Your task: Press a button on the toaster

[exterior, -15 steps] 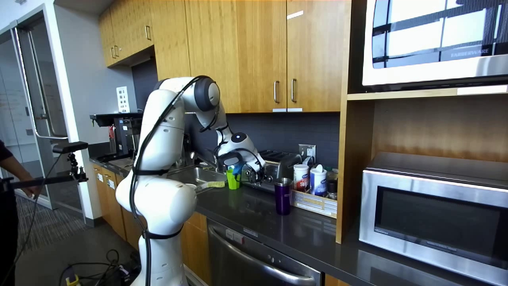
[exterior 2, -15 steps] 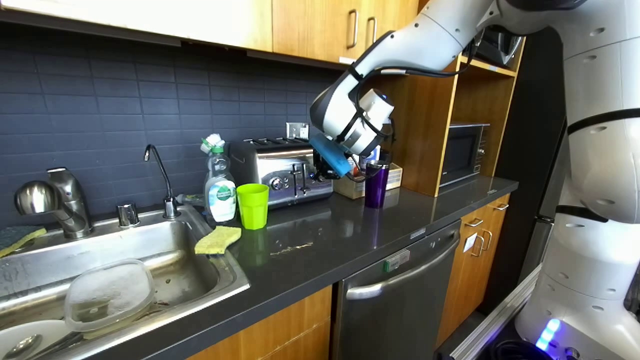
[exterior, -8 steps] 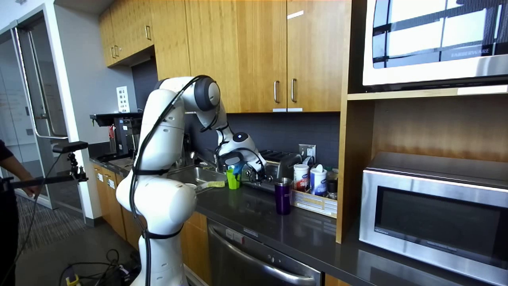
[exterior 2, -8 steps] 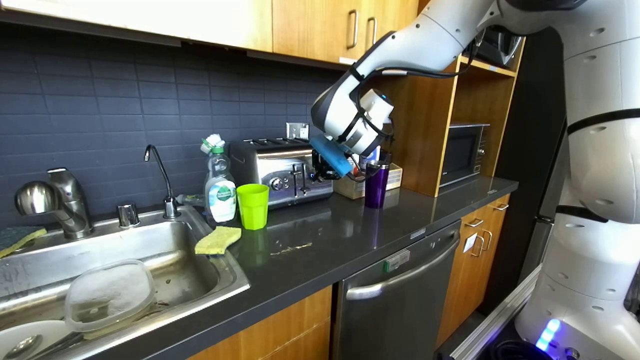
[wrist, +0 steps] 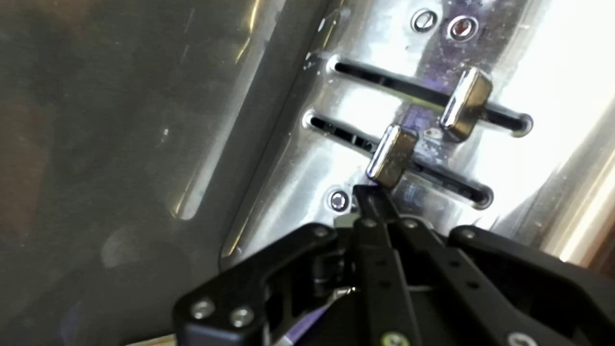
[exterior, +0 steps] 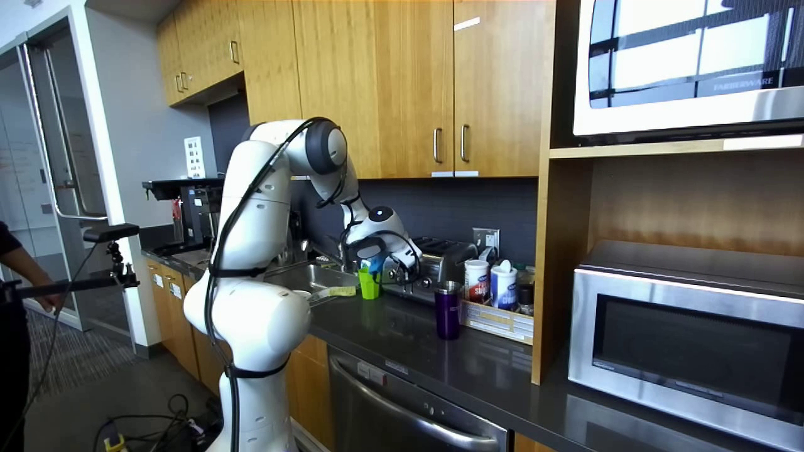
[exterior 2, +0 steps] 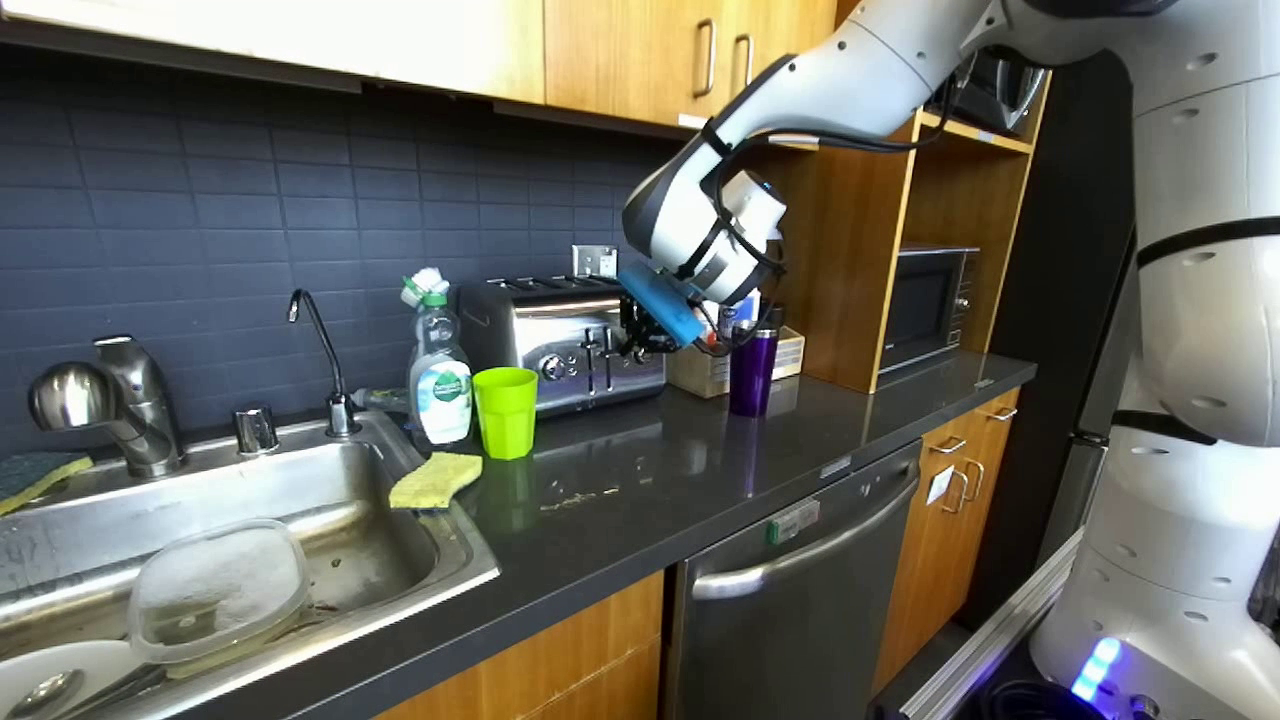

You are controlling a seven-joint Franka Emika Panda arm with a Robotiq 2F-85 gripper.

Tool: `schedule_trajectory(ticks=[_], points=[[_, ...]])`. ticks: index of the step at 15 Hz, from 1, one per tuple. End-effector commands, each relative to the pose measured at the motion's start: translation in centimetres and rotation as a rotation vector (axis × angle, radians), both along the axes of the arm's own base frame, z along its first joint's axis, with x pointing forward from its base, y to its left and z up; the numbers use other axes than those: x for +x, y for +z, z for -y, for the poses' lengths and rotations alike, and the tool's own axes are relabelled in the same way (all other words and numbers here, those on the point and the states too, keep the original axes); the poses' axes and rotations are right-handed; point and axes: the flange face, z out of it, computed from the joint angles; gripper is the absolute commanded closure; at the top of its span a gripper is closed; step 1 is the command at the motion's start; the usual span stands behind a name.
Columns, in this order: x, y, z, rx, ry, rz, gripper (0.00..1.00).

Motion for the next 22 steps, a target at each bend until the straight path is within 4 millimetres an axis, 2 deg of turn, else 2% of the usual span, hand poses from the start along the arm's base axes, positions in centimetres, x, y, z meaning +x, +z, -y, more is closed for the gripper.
schedule_trajectory(ticks=[1, 3, 9, 15, 18, 22], points=[[-0.1, 1.0, -0.1, 0.009, 0.02, 0.003, 1.0], [-0.5, 1.2, 0.3, 0.007, 0.032, -0.005, 1.0], [-1.4, 3.3, 1.2, -0.015, 0.088, 0.005, 1.0], [-3.8, 3.8, 3.6, -0.117, 0.226, -0.05, 1.0], [-5.0, 5.9, 3.2, -0.135, 0.32, -0.061, 1.0], [-7.3, 9.4, 1.3, -0.169, 0.486, -0.106, 1.0]])
